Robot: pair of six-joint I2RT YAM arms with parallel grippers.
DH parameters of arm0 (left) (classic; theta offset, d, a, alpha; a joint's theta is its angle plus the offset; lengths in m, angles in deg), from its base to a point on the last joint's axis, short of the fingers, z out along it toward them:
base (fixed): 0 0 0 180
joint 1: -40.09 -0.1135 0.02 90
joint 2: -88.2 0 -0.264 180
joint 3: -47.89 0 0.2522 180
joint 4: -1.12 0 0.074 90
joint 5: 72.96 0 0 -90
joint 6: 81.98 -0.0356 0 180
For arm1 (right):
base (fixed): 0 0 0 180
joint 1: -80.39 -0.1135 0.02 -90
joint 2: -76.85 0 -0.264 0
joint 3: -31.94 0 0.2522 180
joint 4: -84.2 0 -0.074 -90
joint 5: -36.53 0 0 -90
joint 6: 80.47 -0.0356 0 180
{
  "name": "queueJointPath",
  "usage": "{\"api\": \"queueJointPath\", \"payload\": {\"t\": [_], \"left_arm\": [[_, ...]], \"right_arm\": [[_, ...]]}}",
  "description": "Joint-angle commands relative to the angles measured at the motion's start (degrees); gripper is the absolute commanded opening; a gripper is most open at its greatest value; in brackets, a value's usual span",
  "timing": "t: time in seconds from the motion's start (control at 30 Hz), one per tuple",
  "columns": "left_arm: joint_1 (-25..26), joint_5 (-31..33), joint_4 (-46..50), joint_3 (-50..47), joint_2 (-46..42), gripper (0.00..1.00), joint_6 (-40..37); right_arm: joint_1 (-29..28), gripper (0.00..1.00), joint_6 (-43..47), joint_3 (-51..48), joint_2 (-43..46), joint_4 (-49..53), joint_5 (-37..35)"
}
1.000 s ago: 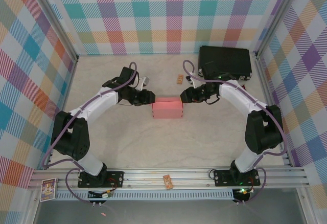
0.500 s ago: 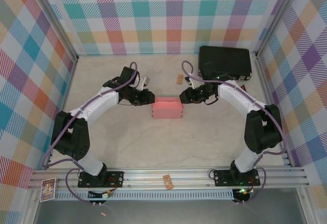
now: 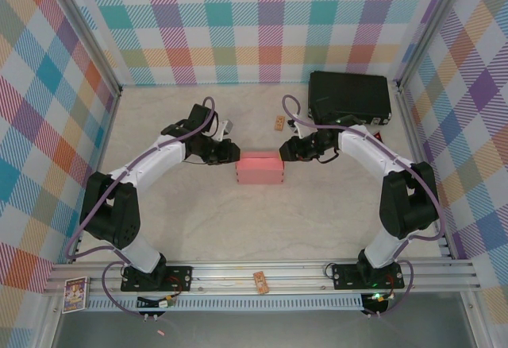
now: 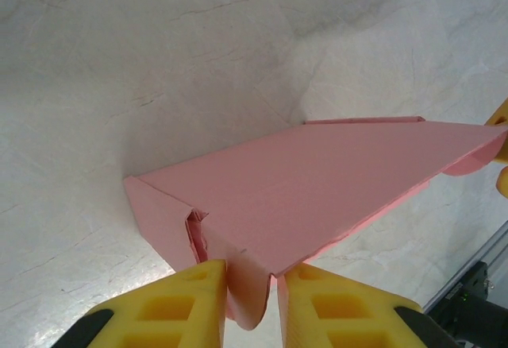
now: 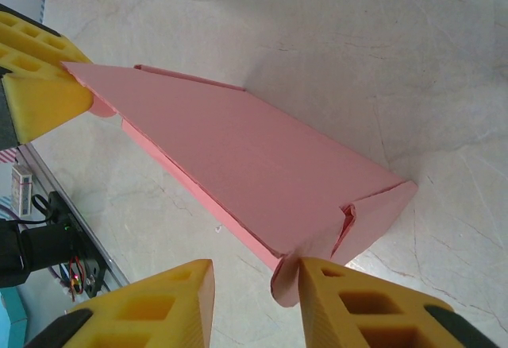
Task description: Fold the paper box
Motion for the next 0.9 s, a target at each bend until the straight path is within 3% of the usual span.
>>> {"api": "queueJointPath", "payload": {"t": [0.0, 0.33, 0.87], "left_arm": [[0.88, 1.05, 2.10, 2.05, 0.25, 0.24, -0.96], [1.06, 0.30, 1.40, 1.32, 0.06, 0.21, -0.72], [1.13, 3.55, 4.06, 1.54, 0.07, 0.20, -2.36]], "right_arm": [[-0.72, 0.35, -0.30, -0.51, -0.58, -0.28, -0.49], [-1.13, 0.27, -1.14, -1.05, -0.66, -1.34, 0.68], [-1.51, 0.24, -1.94, -1.64, -1.01, -1.86, -0.44]]}}
